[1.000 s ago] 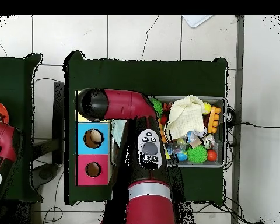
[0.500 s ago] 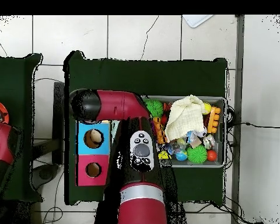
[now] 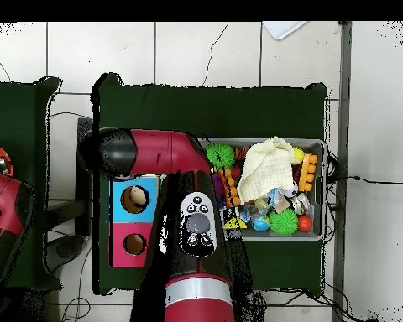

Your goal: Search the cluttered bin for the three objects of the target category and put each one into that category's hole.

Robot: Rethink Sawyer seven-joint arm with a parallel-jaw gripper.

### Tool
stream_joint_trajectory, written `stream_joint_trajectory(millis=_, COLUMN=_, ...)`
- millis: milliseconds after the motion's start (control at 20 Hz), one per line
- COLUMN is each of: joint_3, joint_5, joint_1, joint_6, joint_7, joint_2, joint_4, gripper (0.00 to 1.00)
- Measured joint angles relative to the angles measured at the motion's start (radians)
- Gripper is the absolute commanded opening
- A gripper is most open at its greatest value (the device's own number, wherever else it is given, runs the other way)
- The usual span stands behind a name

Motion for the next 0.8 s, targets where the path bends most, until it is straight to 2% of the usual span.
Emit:
stream_joint_trajectory(millis=400, joint_3=0.000, joint_5=-0.003, joint_1=0.002, joint_6=-0.011, joint_7=0.000, joint_2=0.027, joint_4=0.002, gripper=0.00)
stream_joint_trajectory(millis=800, joint_3=0.000, joint_5=-0.012, joint_1=0.005, joint_6=-0.099, joint_7=0.000, joint_2=0.128, joint_4=-0.005, gripper=0.00)
